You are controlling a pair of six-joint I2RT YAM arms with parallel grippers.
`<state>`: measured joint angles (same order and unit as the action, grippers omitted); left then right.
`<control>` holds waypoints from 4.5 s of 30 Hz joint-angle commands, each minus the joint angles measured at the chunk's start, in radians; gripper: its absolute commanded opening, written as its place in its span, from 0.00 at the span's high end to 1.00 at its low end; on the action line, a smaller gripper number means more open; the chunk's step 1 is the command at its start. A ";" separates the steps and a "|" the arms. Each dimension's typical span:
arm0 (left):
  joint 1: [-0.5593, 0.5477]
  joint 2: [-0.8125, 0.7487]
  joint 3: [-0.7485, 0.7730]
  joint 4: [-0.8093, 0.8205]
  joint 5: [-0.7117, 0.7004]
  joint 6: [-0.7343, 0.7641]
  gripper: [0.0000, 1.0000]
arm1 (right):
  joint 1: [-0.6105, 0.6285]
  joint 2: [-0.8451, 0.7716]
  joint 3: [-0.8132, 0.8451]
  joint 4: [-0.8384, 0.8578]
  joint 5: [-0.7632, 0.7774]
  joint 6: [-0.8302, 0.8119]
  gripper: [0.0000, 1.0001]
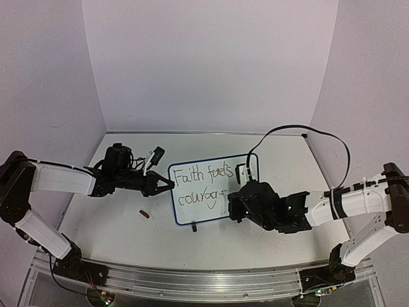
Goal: Write a sentence on the whiteboard
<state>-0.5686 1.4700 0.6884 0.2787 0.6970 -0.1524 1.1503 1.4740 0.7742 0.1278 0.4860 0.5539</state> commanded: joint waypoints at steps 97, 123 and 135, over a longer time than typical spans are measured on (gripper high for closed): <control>-0.010 0.020 0.033 -0.092 -0.122 0.057 1.00 | -0.037 -0.104 -0.104 0.050 -0.049 -0.039 1.00; -0.013 0.021 0.051 -0.127 -0.120 0.071 1.00 | -0.057 -0.030 -0.085 0.022 0.000 -0.002 1.00; -0.013 0.036 0.055 -0.127 -0.139 0.069 1.00 | -0.032 -0.223 -0.075 -0.038 -0.066 -0.041 1.00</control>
<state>-0.5777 1.4731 0.7198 0.2165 0.6694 -0.1340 1.1077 1.4043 0.6754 0.1419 0.4297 0.5401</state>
